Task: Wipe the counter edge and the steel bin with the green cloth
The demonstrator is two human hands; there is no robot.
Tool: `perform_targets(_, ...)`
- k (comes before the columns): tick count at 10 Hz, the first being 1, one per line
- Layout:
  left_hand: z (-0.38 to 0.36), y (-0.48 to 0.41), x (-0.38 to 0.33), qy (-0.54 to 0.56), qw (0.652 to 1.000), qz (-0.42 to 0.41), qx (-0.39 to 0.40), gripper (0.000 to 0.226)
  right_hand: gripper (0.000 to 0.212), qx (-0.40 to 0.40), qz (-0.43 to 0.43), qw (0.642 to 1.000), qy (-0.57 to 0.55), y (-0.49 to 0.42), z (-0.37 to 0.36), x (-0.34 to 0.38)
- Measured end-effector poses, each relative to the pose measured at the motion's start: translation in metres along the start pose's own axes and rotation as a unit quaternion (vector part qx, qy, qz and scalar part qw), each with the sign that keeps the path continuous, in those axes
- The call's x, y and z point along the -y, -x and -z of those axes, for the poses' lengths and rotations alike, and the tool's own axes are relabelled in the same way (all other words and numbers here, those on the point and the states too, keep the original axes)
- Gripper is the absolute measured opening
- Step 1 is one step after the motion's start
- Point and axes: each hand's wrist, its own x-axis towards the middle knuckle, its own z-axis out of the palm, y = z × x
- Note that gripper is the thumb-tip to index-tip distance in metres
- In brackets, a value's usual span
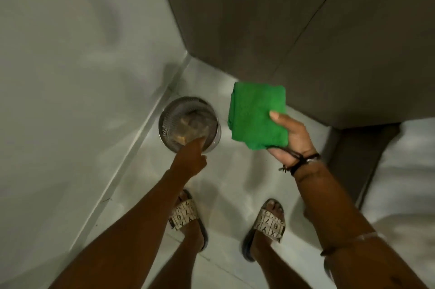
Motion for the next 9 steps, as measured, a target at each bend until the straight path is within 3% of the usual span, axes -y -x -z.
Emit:
perform_targets(1, 0.084, 0.043, -0.059, 0.006, 0.995, -0.051, -0.086, 0.052, 0.060, -0.020, 0.045, 0.995, 0.082, 0.047, -0.067, 0.061)
perform_targets(2, 0.195, 0.096, -0.125, -0.013, 0.963, -0.142, -0.230, 0.062, 0.057, -0.016, 0.185, 0.966, 0.182, 0.107, -0.153, 0.139)
perform_targets(3, 0.297, 0.147, -0.194, -0.048, 0.916, -0.205, -0.341, 0.064, 0.063, -0.058, 0.389, 0.850, 0.351, 0.166, -0.230, 0.212)
perform_targets(4, 0.376, 0.187, -0.260, -0.100, 0.865, -0.250, -0.424, 0.065, 0.074, -0.168, 0.577, 0.610, 0.517, 0.193, -0.272, 0.282)
perform_targets(5, 0.428, 0.216, -0.310, -0.145, 0.845, -0.279, -0.433, 0.073, 0.075, -0.291, 0.527, 0.412, 0.684, 0.183, -0.284, 0.353)
perform_targets(6, 0.455, 0.228, -0.340, -0.208, 0.873, -0.237, -0.372, 0.086, 0.061, -0.294, 0.333, 0.475, 0.760, 0.161, -0.273, 0.395)
perform_targets(7, 0.461, 0.238, -0.355, -0.273, 0.883, -0.203, -0.324, 0.104, 0.073, -0.236, 0.202, 0.466, 0.828, 0.148, -0.250, 0.397)
perform_targets(8, 0.465, 0.256, -0.370, -0.306, 0.876, -0.201, -0.315, 0.106, 0.089, -0.229, 0.190, 0.476, 0.827, 0.153, -0.259, 0.393)
perform_targets(9, 0.479, 0.285, -0.390, -0.343, 0.859, -0.212, -0.316, 0.102, 0.081, -0.183, 0.246, 0.417, 0.855, 0.174, -0.289, 0.393)
